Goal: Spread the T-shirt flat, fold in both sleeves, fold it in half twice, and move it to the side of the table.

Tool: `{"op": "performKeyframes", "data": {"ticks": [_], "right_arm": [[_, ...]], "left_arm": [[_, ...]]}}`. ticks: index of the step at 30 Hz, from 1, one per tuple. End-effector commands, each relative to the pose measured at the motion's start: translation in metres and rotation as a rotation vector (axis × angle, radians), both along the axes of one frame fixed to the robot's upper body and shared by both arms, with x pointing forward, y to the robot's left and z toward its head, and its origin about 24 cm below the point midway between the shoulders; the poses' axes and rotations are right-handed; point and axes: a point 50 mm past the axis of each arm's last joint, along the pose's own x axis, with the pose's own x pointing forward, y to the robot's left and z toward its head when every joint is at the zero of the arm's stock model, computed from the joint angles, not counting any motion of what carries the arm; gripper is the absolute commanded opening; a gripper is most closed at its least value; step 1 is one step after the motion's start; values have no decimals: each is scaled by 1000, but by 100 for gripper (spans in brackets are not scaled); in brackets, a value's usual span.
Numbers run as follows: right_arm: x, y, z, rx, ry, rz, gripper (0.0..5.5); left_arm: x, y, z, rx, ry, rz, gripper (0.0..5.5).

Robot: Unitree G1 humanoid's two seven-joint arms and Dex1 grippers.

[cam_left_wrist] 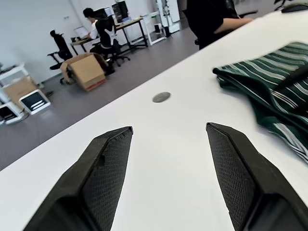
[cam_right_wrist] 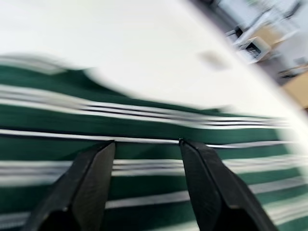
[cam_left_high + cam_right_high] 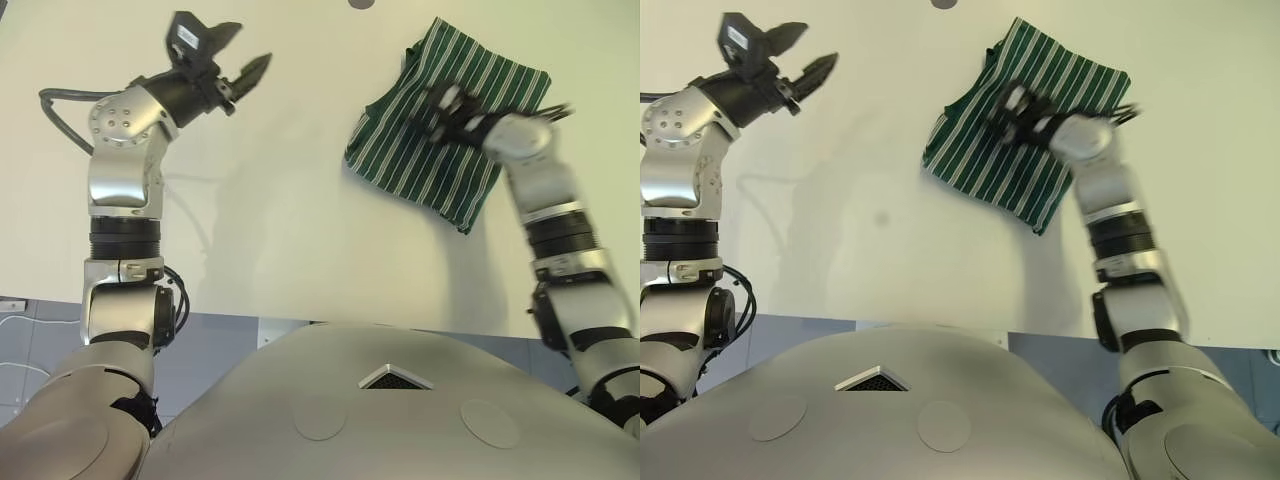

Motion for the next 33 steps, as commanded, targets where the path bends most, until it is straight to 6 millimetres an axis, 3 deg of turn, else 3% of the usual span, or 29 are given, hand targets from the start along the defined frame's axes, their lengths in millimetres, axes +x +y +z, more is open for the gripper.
{"op": "performKeyframes", "data": {"ticks": [1,3,5,7,9,12,14,17,23,28,33], "right_arm": [[-41,31,-41,-52,112,225,247],[-58,25,-40,-73,101,343,247],[-58,16,-31,-54,43,342,247],[-43,12,-5,31,-63,247,247],[-29,4,26,108,-153,163,247],[-41,-26,57,94,-182,148,247],[-61,-52,57,-3,-117,181,247],[-86,-74,52,-84,-16,217,247],[-133,-104,50,-158,108,325,247],[-151,-96,46,-132,167,464,247],[-151,-84,22,-166,172,518,247]], "left_arm": [[-22,-4,-9,190,-29,-223,282],[-39,2,-11,249,-34,-311,282],[-60,1,-9,281,-30,-426,282],[-79,-4,-9,321,-21,-559,282],[-91,-8,-9,368,-30,-653,326],[-103,-22,-16,462,-118,-767,372],[-106,-32,-27,491,-174,-782,386],[-105,-41,-45,556,-223,-805,386],[-102,-31,-74,677,-202,-831,270],[-97,-32,-80,682,-177,-827,168],[-94,-37,-90,667,-130,-847,83]]}}
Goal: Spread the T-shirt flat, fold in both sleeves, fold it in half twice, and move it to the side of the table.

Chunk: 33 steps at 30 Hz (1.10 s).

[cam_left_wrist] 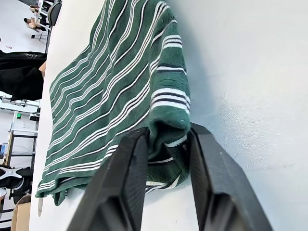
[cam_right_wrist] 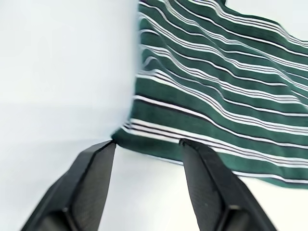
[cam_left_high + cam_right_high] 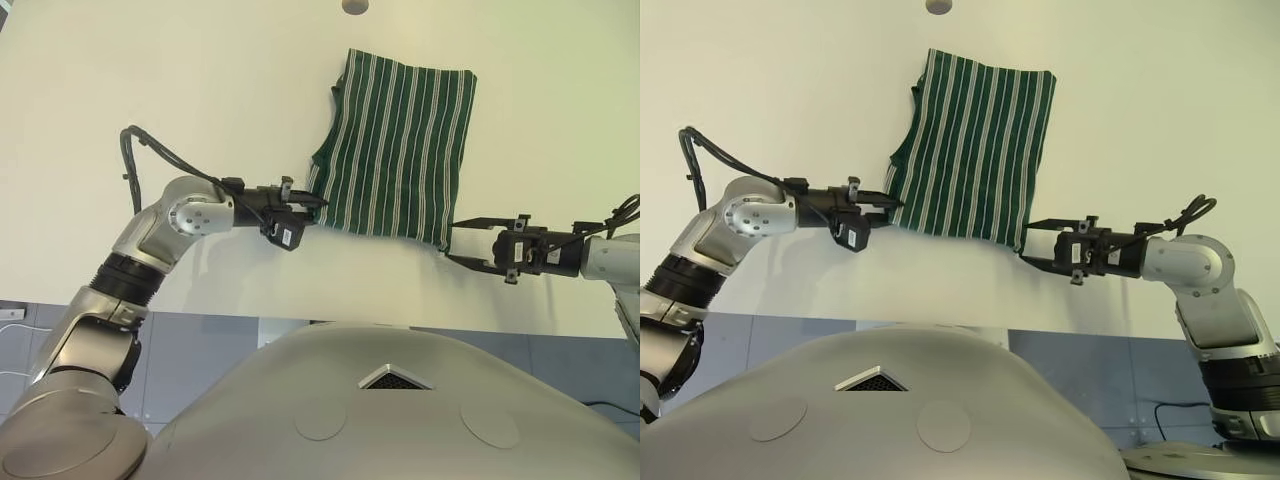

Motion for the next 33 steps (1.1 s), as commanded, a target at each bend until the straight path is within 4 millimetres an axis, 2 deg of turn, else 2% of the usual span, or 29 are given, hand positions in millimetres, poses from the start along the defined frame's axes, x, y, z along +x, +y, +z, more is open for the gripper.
{"op": "performKeyframes", "data": {"ticks": [1,3,4,8,12,14,16,18,20,21,23,24,25,27,29,31,32,33], "right_arm": [[3,7,-18,-50,-23,33,247],[3,6,-27,-84,-11,21,247],[2,5,-30,-95,-4,12,226],[7,1,-29,-103,10,-12,152],[7,6,-32,-110,96,12,79],[12,9,-27,-101,136,3,47],[9,14,-3,-22,242,30,13],[-8,14,25,36,403,129,10],[-12,16,47,87,494,185,9],[0,15,56,118,480,168,9],[32,8,66,170,438,85,9],[54,-2,68,191,426,8,9],[67,-9,68,205,426,-39,9],[105,-19,61,238,405,-175,9],[127,-19,48,210,392,-261,9],[132,-20,34,182,392,-313,9],[135,-19,28,182,365,-350,47],[141,-18,26,197,323,-397,67]], "left_arm": [[-5,9,-25,147,100,0,51],[-3,10,-25,149,109,-1,16],[-3,12,-25,151,117,1,6],[0,14,-26,156,127,13,2],[12,9,-21,124,156,52,1],[14,5,-1,43,247,73,0],[6,12,26,-4,373,76,0],[-13,28,61,7,568,45,0],[-22,32,91,15,718,11,0],[-11,30,97,-3,727,41,0],[29,25,100,-79,727,153,0],[58,19,97,-140,712,229,0],[76,13,95,-172,710,272,0],[106,9,77,-180,689,381,0],[120,7,60,-164,681,446,0],[129,0,47,-155,678,493,0],[132,-4,42,-162,684,515,0],[135,-6,37,-175,685,543,36]]}}
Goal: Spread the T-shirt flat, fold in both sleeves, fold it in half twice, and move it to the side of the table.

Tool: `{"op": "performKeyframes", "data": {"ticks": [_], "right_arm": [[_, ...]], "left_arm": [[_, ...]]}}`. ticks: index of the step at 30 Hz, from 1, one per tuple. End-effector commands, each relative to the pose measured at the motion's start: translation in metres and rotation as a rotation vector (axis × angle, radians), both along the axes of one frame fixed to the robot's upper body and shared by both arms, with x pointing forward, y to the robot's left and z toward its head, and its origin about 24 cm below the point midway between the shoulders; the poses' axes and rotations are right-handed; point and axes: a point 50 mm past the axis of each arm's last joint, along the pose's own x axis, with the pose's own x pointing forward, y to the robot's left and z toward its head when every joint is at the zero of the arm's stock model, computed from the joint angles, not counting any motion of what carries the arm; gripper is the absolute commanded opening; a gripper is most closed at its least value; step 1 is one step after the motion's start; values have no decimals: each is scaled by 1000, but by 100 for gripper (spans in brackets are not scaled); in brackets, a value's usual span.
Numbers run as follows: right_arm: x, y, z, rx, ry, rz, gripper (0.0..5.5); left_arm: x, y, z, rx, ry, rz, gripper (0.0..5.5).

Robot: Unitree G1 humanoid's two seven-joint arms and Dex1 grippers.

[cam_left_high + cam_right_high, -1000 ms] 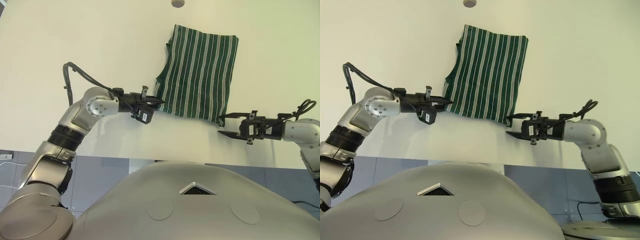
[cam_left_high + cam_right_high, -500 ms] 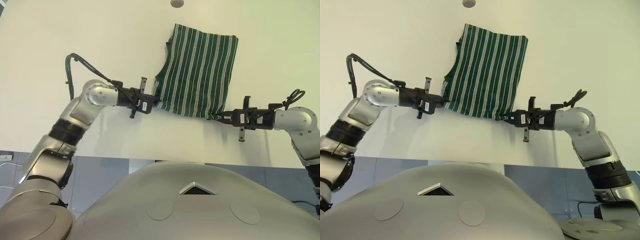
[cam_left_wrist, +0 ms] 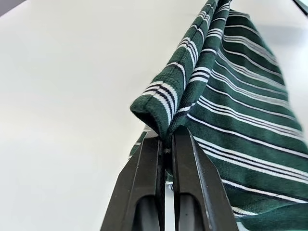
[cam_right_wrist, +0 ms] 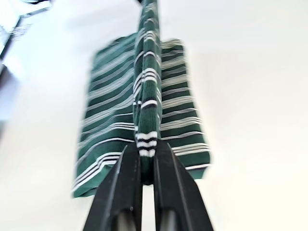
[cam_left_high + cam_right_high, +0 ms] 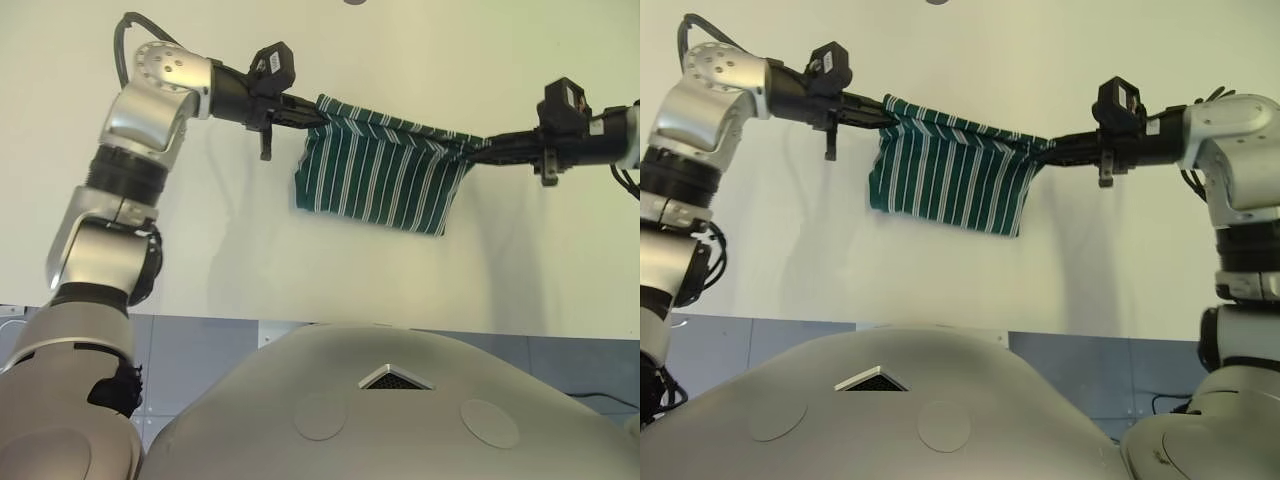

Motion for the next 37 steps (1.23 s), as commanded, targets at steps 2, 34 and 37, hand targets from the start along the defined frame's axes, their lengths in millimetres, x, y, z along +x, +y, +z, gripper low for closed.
{"op": "performKeyframes", "data": {"ticks": [2,34,37], "right_arm": [[29,-1,-9,-68,-187,-233,102],[69,-17,-28,113,-838,-1275,200],[68,14,-46,97,-798,-1158,200]], "left_arm": [[22,-4,-11,22,-40,158,66],[-6,63,0,-350,-342,1058,232],[-5,64,-5,-315,-364,1099,232]]}}
